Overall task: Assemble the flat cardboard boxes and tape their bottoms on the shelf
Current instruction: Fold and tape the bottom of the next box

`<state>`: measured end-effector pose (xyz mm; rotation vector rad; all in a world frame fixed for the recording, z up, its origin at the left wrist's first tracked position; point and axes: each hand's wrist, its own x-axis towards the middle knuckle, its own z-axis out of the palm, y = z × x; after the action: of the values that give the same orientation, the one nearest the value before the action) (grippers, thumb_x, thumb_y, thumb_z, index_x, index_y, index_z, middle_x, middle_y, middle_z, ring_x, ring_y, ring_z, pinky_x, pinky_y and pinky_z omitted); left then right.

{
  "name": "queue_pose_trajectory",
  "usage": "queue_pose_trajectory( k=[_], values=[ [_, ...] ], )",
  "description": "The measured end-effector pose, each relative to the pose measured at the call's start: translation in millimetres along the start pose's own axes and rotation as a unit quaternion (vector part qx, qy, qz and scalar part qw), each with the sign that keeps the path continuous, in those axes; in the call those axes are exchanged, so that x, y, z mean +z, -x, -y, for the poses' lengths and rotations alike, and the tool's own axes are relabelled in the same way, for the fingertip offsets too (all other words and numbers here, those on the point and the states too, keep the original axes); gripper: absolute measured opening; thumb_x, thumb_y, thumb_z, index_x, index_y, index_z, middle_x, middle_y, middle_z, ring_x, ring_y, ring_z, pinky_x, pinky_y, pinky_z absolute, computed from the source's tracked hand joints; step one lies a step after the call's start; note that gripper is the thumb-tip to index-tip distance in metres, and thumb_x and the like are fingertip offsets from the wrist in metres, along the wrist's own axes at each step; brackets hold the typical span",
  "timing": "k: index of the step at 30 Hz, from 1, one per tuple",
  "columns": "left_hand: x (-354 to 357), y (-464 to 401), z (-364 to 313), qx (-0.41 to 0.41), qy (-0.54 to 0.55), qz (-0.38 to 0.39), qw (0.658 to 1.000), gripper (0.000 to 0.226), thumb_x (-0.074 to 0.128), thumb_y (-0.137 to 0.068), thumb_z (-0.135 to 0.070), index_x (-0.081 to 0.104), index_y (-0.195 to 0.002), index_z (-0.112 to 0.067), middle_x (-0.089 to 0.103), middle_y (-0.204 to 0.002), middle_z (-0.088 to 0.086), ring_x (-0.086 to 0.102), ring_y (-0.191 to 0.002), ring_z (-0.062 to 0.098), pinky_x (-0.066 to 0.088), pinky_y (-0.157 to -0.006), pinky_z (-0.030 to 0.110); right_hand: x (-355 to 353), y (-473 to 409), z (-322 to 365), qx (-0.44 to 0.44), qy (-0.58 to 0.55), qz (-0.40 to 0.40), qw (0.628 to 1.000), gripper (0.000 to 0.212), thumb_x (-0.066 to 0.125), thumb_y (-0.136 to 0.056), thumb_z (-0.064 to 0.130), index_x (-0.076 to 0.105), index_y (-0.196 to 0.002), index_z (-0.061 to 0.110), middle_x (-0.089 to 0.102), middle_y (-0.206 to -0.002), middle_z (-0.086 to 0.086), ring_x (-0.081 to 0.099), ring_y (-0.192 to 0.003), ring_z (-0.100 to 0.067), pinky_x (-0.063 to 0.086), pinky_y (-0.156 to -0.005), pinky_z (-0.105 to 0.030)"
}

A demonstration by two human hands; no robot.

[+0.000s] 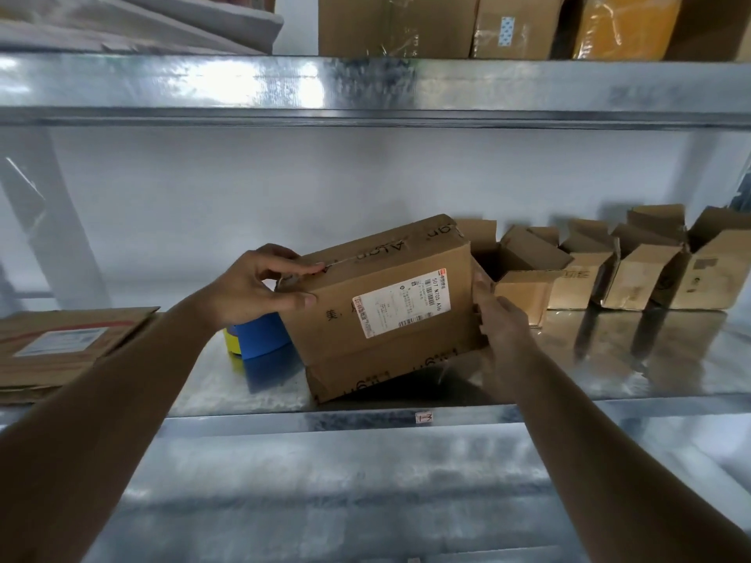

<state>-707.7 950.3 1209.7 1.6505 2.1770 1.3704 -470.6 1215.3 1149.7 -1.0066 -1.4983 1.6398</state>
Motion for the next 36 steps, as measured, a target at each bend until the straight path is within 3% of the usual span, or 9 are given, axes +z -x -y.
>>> queue_pose_trajectory(
  k=[5,12,16,21,24,28,31,33,36],
  values=[
    [-20.7,0.9,3.4,-0.022,-0.04,0.051,0.998,0.051,0.094,-0.07,-0.039,0.076,-0.116,-0.048,0.058,-0.123,0.002,0.059,-0.119,0.016,0.046,-0.112,0.038,14.6,4.7,-5.1,0.01,0.029,-0.026,0.999,0.05,0.067,-0.085,0.072,0.062,-0.108,0.028,0.067,-0.115,0.002,0.064,-0.107,-0.027,0.053,-0.104,-0.052],
    [-11.9,-12.3,-5.9,-0.019,-0.083,0.075,0.994,0.048,0.085,-0.07,-0.047,0.075,-0.117,-0.05,0.056,-0.123,0.0,0.055,-0.116,0.009,0.044,-0.101,0.025,9.4,-1.0,-1.1,0.052,0.012,-0.063,0.997,0.027,0.073,-0.093,0.045,0.057,-0.098,0.024,0.059,-0.102,0.003,0.058,-0.106,-0.03,0.055,-0.099,-0.05],
    [-6.1,-22.2,-9.1,-0.02,-0.099,0.08,0.992,0.043,0.09,-0.077,-0.04,0.075,-0.117,-0.048,0.056,-0.121,-0.001,0.054,-0.117,0.01,0.043,-0.103,0.028,-6.5,-1.9,-3.6,0.042,0.051,-0.054,0.996,0.012,0.073,-0.093,0.022,0.063,-0.091,0.015,0.062,-0.082,-0.001,0.059,-0.073,-0.018,0.055,-0.069,-0.034],
    [-2.7,-20.9,-15.1,-0.004,-0.102,0.076,0.992,0.041,0.085,-0.085,-0.019,0.076,-0.12,-0.038,0.059,-0.117,-0.001,0.055,-0.11,0.002,0.045,-0.099,0.023,-2.5,-6.0,-0.6,0.065,0.046,-0.075,0.994,0.011,0.067,-0.097,0.016,0.07,-0.108,0.014,0.067,-0.108,-0.01,0.065,-0.095,-0.03,0.063,-0.08,-0.042],
    [-2.9,-18.0,-12.7,-0.016,-0.089,0.072,0.993,0.041,0.089,-0.079,-0.034,0.076,-0.116,-0.046,0.057,-0.121,-0.002,0.054,-0.115,0.004,0.042,-0.101,0.021,2.4,-8.4,-3.0,0.098,0.072,-0.07,0.99,0.012,0.06,-0.101,0.008,0.068,-0.11,0.012,0.065,-0.107,-0.012,0.065,-0.096,-0.029,0.062,-0.073,-0.037],
    [-4.6,-12.4,-3.7,-0.027,-0.08,0.065,0.994,0.051,0.083,-0.065,-0.06,0.073,-0.115,-0.057,0.055,-0.128,-0.006,0.053,-0.123,0.01,0.042,-0.109,0.031,5.3,-6.2,-9.0,0.128,0.077,-0.032,0.988,0.015,0.058,-0.101,0.018,0.06,-0.111,0.007,0.066,-0.106,-0.015,0.067,-0.096,-0.034,0.061,-0.091,-0.051],
    [-8.5,-8.7,2.3,-0.026,-0.062,0.049,0.997,0.044,0.088,-0.081,-0.032,0.074,-0.116,-0.054,0.056,-0.129,-0.006,0.053,-0.124,0.009,0.042,-0.112,0.035,7.9,-4.4,-10.3,0.155,0.056,-0.033,0.986,0.021,0.059,-0.101,0.019,0.06,-0.12,0.009,0.064,-0.123,-0.015,0.061,-0.115,-0.036,0.061,-0.084,-0.046],
    [-11.7,-6.3,3.7,-0.034,-0.046,0.039,0.998,0.045,0.086,-0.083,-0.023,0.075,-0.116,-0.051,0.057,-0.128,-0.005,0.053,-0.123,0.007,0.041,-0.112,0.034,13.0,1.1,-6.5,0.144,0.016,-0.036,0.989,0.019,0.055,-0.105,0.025,0.062,-0.118,0.013,0.064,-0.119,-0.011,0.061,-0.109,-0.032,0.058,-0.071,-0.039],
    [-12.9,-5.9,4.1,-0.037,-0.033,0.032,0.998,0.045,0.086,-0.083,-0.021,0.076,-0.117,-0.048,0.059,-0.127,-0.004,0.055,-0.121,0.007,0.041,-0.111,0.032,17.5,8.8,-1.8,0.125,0.002,-0.019,0.992,0.016,0.053,-0.106,0.03,0.063,-0.1,0.019,0.064,-0.11,-0.006,0.06,-0.094,-0.026,0.056,-0.085,-0.042]
  ],
)
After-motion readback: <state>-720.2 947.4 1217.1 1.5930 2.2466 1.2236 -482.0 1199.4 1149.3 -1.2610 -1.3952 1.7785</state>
